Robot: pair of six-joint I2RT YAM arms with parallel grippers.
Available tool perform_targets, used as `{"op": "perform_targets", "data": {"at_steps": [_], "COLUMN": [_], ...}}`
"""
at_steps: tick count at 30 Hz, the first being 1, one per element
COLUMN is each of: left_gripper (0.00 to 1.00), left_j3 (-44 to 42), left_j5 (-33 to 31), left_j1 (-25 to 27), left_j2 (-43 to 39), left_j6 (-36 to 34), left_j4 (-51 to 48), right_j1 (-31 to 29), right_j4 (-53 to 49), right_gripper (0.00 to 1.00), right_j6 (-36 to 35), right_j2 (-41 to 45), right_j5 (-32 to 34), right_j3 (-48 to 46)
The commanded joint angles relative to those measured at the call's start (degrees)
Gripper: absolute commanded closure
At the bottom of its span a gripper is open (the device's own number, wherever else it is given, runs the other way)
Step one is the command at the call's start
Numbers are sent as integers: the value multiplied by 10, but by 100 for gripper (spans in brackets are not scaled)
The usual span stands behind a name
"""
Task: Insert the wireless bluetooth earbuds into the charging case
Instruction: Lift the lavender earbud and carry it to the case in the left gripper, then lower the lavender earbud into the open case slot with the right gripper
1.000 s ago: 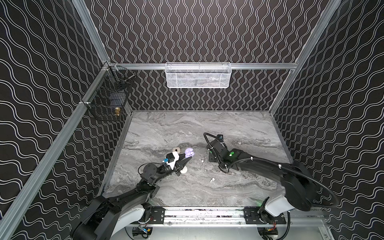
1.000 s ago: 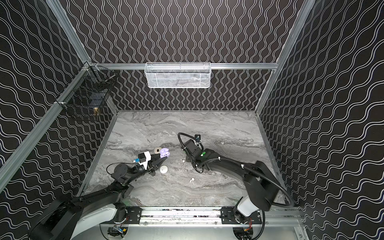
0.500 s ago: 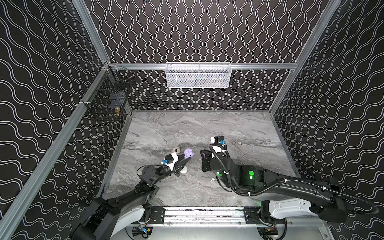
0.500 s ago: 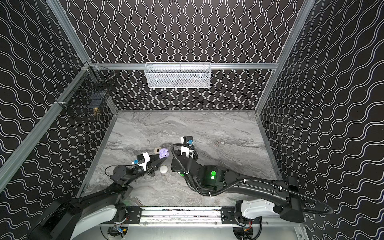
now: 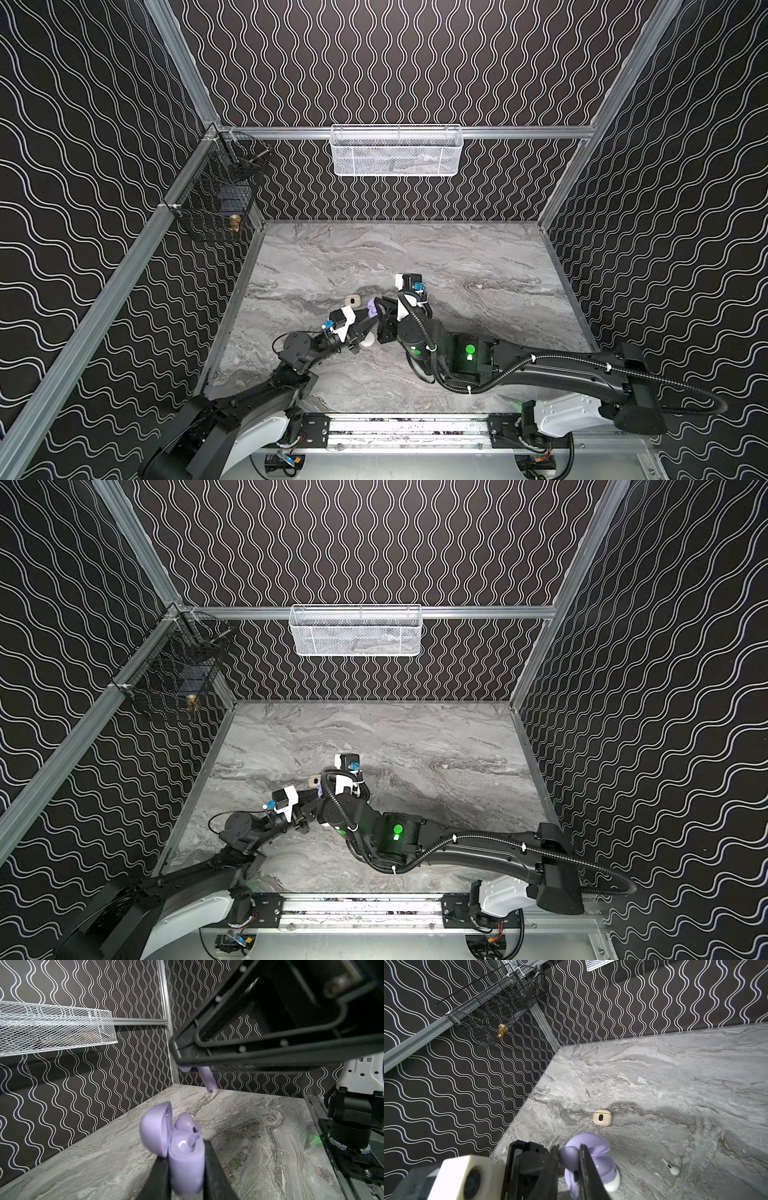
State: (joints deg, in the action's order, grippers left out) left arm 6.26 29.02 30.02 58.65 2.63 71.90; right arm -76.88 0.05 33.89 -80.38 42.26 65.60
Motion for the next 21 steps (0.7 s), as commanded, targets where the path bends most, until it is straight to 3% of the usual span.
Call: {"op": "perform_targets", "data": {"at_steps": [1,21], "left_gripper": [100,100], "left_j3": [4,1], "left_j5": [3,1], "left_j1": [0,0], "left_j2": [-2,-7], "left_j6": [-7,-2], "left_j4": [13,20], "right_j1": [-2,1], "right_j4": [38,75], "right_gripper": [96,94], "right_j6": [-2,-16], "right_j2": [-6,-25], "right_j5": [-2,23], "right_j3": [-2,-37]}}
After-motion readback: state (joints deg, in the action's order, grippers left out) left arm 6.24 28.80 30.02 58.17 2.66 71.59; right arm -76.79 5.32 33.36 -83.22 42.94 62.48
